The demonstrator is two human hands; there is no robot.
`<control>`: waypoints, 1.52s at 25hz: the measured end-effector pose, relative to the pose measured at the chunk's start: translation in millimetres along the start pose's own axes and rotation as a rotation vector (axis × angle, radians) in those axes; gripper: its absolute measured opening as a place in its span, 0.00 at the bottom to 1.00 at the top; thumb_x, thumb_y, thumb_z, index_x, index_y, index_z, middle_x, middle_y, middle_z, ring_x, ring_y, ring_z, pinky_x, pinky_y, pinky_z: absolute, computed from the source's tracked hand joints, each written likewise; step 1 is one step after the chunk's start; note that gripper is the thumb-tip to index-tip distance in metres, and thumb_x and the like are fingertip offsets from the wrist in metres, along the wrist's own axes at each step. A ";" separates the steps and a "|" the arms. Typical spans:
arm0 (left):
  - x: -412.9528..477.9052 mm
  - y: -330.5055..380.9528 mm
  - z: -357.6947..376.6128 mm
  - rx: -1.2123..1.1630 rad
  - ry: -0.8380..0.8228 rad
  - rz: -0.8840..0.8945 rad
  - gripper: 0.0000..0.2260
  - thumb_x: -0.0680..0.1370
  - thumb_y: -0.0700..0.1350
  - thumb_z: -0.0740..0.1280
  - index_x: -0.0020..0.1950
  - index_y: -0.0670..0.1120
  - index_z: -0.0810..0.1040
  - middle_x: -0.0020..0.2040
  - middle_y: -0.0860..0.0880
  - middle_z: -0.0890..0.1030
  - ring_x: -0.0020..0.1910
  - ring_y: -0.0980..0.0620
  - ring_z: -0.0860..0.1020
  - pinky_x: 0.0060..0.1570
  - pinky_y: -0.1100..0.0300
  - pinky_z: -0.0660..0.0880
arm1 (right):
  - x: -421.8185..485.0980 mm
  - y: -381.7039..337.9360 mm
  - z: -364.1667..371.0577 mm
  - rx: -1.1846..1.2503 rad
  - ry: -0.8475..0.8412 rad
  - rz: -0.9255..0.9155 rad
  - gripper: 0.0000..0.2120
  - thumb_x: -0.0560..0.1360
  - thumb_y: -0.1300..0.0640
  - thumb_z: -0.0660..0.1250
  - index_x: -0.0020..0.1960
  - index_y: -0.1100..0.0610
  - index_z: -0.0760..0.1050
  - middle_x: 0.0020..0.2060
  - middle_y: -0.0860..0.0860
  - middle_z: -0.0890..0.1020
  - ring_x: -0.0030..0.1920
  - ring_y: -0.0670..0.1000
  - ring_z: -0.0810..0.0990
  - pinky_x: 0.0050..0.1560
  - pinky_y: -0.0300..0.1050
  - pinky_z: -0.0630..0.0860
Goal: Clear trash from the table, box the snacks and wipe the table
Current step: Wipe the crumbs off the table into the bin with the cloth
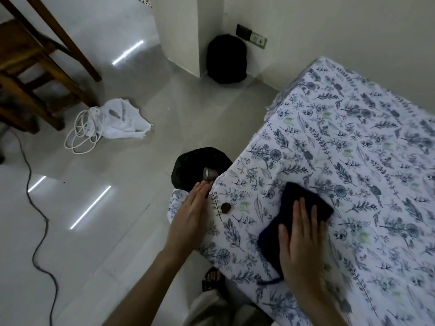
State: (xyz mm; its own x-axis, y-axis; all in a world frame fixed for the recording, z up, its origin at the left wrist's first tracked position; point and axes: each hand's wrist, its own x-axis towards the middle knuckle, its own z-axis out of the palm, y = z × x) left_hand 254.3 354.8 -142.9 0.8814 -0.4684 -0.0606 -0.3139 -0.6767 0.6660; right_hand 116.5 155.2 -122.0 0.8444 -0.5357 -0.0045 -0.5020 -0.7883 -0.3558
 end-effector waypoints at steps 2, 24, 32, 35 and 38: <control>-7.4 -4.3 0.8 -0.028 0.006 -0.050 0.22 0.82 0.51 0.48 0.76 0.50 0.59 0.76 0.51 0.62 0.72 0.61 0.56 0.73 0.57 0.61 | -37.6 -21.6 8.3 0.009 -0.009 0.037 0.30 0.80 0.43 0.45 0.77 0.58 0.52 0.77 0.53 0.55 0.77 0.55 0.47 0.76 0.55 0.43; -3.9 -1.6 1.8 0.067 -0.005 0.012 0.21 0.82 0.46 0.50 0.76 0.47 0.58 0.77 0.49 0.60 0.75 0.57 0.54 0.74 0.55 0.60 | 56.0 -39.4 15.9 -0.066 -0.028 -0.073 0.30 0.80 0.43 0.47 0.77 0.58 0.51 0.78 0.52 0.52 0.77 0.54 0.47 0.75 0.60 0.50; 2.1 82.7 56.4 0.330 -0.162 0.445 0.22 0.82 0.48 0.49 0.75 0.41 0.60 0.77 0.42 0.59 0.77 0.47 0.56 0.74 0.48 0.54 | -80.3 82.1 -42.3 -0.102 -0.043 0.266 0.32 0.79 0.38 0.41 0.77 0.54 0.47 0.77 0.48 0.50 0.77 0.52 0.46 0.73 0.61 0.55; -12.3 124.2 96.5 0.396 -0.261 0.648 0.22 0.81 0.45 0.52 0.74 0.40 0.63 0.76 0.40 0.62 0.76 0.44 0.60 0.73 0.48 0.55 | -95.7 86.3 -44.9 -0.089 -0.024 0.295 0.33 0.79 0.36 0.44 0.77 0.54 0.48 0.77 0.49 0.51 0.78 0.53 0.47 0.74 0.57 0.50; -25.1 162.3 127.3 0.409 -0.335 0.744 0.23 0.79 0.44 0.53 0.73 0.38 0.63 0.75 0.40 0.63 0.75 0.43 0.61 0.72 0.48 0.55 | -102.6 98.1 -48.0 -0.135 -0.037 0.255 0.35 0.78 0.36 0.48 0.77 0.57 0.52 0.77 0.53 0.55 0.77 0.56 0.51 0.75 0.58 0.50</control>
State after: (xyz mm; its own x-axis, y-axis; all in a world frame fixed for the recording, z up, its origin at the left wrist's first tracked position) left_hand 136.3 184.4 -127.9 0.2735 -0.9616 0.0239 -0.9171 -0.2532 0.3079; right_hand -28.4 118.3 -111.6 0.6927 -0.7124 -0.1126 -0.7172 -0.6640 -0.2115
